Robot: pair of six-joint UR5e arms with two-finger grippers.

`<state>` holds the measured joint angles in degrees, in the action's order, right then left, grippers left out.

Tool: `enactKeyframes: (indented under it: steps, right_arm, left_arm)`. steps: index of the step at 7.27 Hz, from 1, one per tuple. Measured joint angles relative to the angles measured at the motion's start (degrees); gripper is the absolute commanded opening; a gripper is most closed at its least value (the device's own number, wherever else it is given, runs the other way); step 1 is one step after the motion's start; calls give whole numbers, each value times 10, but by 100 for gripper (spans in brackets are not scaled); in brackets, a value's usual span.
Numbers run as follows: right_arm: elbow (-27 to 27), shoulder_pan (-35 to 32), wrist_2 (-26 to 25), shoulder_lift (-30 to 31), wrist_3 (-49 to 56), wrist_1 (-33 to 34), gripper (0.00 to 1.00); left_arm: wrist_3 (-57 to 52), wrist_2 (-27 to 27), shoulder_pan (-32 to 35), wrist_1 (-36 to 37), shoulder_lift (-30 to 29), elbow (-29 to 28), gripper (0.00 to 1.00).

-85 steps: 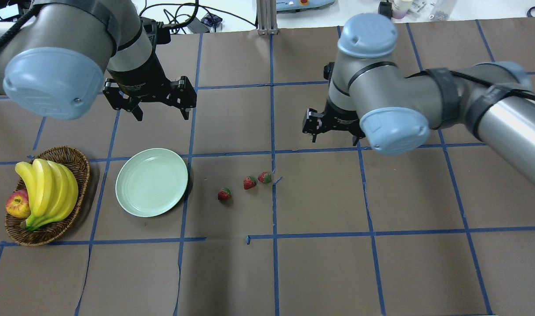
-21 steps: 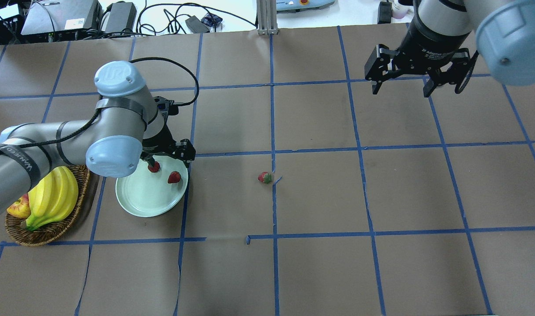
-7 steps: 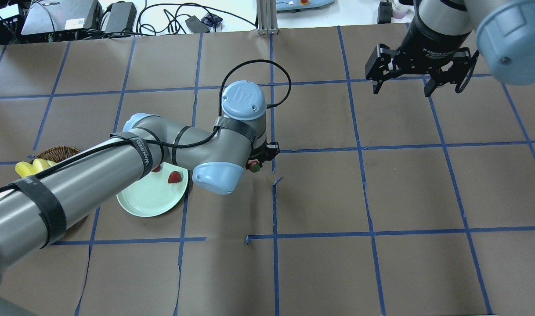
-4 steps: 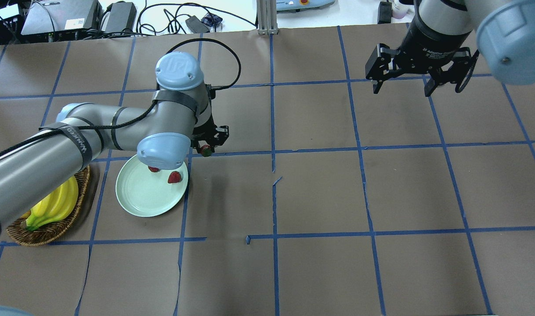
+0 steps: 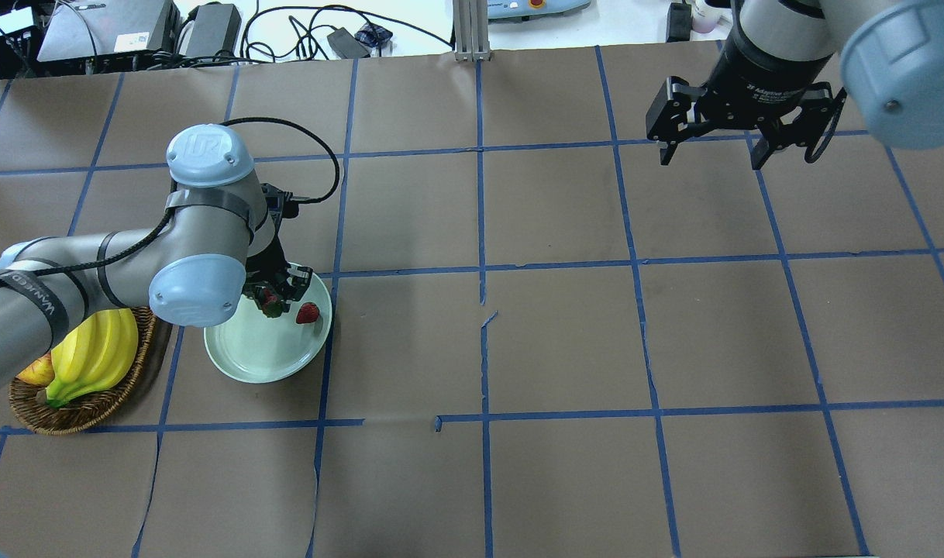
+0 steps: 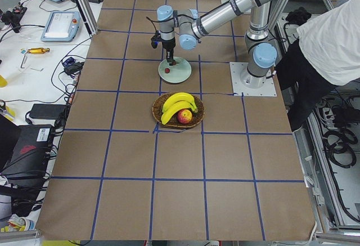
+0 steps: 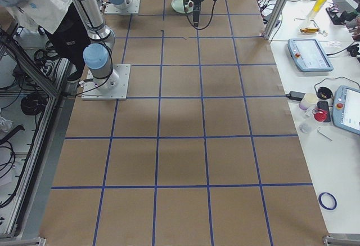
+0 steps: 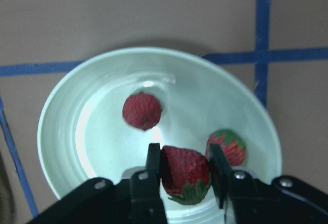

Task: Collect all strawberries into plate

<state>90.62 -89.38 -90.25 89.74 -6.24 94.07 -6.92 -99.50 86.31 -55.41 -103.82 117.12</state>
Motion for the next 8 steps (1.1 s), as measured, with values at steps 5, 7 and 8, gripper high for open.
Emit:
enactKeyframes:
  steps: [5,7,8]
  right_arm:
    - [2,0,0,0,0,-1,100]
    - [3,0,-1,0,0,-1,100]
    - [4,0,-1,0,1,-1,100]
  left_arm:
    - [42,89,40,-107,53,-133,100]
    - [45,101,56,-218,77,-241,100]
    - [45,99,56,-236,88,-273,100]
